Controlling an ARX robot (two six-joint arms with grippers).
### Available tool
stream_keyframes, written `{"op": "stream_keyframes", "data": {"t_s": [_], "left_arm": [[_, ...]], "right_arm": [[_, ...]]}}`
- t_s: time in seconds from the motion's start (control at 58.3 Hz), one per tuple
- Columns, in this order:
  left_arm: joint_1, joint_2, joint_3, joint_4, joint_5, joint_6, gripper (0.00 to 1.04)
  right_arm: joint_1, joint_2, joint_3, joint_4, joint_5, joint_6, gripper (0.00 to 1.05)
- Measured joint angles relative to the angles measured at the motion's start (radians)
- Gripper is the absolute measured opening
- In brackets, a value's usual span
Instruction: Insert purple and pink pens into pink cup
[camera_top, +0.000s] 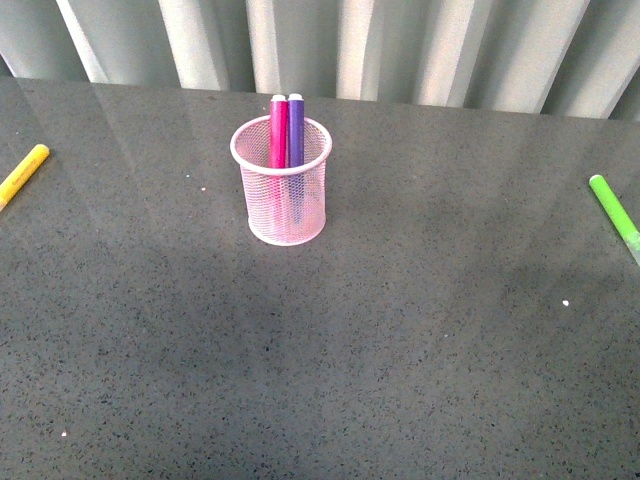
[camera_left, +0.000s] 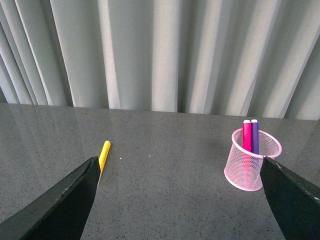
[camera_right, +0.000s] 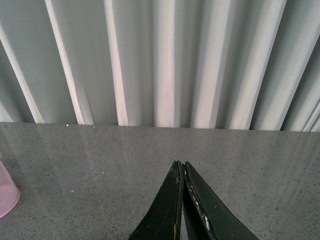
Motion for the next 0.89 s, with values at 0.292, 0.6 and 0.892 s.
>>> {"op": "stream_keyframes", "data": {"t_s": [0.292, 0.6, 0.892], "left_arm": [[0.0, 0.0, 0.0, 0.0, 0.0, 0.0, 0.98], [0.0, 0.0, 0.0, 0.0, 0.0, 0.0, 0.98], [0.0, 0.0, 0.0, 0.0, 0.0, 0.0, 0.98]], "right_arm": [[0.0, -0.212, -0.018, -0.179, -0.004, 0.0, 0.03], [0.0, -0.43, -0.022, -0.378, -0.004, 0.0, 0.03], [0.0, -0.618, -0.022, -0.557, -0.004, 0.0, 0.03]]}}
